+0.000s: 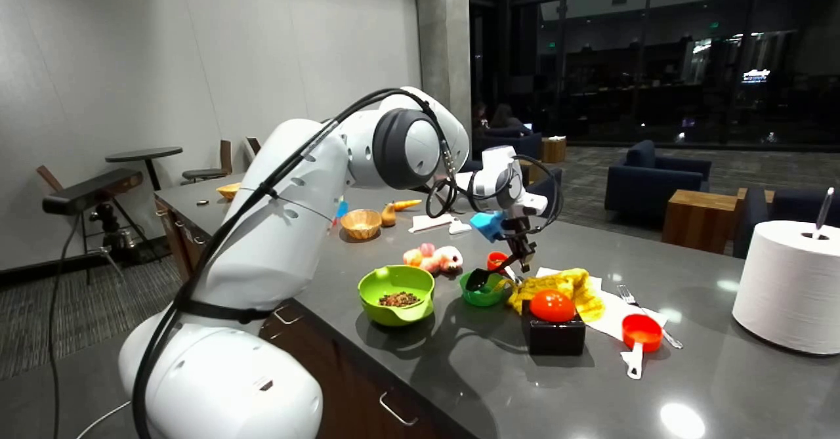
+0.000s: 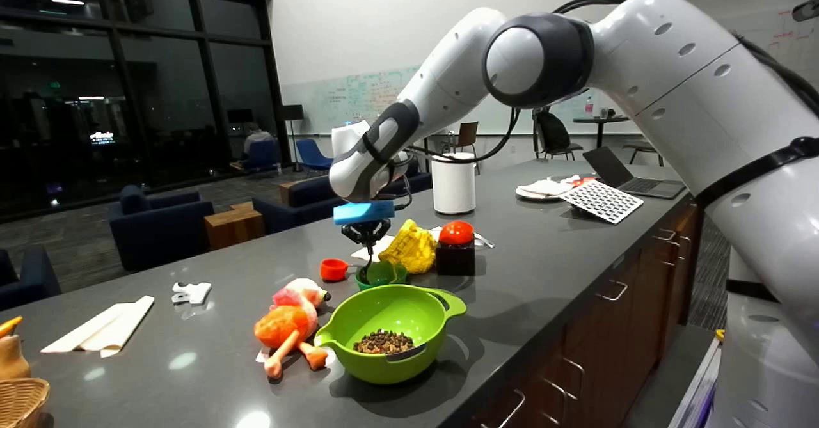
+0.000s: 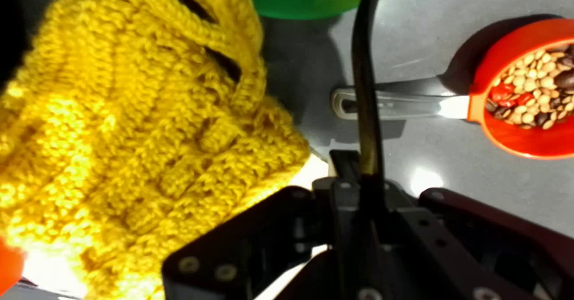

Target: Move the fork

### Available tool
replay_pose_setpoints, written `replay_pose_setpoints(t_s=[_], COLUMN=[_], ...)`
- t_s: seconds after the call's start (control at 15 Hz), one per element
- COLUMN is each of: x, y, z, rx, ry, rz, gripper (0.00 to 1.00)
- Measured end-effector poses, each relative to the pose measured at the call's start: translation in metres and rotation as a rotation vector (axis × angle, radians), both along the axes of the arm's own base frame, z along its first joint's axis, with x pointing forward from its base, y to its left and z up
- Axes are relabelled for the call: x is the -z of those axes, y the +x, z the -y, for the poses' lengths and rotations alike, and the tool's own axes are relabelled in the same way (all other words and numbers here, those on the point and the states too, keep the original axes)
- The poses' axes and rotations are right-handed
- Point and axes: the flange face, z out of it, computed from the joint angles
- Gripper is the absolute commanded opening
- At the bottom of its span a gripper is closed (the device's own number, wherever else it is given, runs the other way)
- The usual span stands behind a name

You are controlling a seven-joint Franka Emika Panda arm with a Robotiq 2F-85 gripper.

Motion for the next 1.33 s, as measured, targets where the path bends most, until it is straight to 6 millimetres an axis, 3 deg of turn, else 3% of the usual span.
replay_pose_setpoints(t_s=[0.73, 1.33], x=[-0.058, -0.105], y=[-0.011, -0.041], z=[-0.019, -0.032], rx=[0.080, 0.183], ry=[-0.109, -0.278], rz=[0.018, -0.048], gripper=[0.00, 0.00])
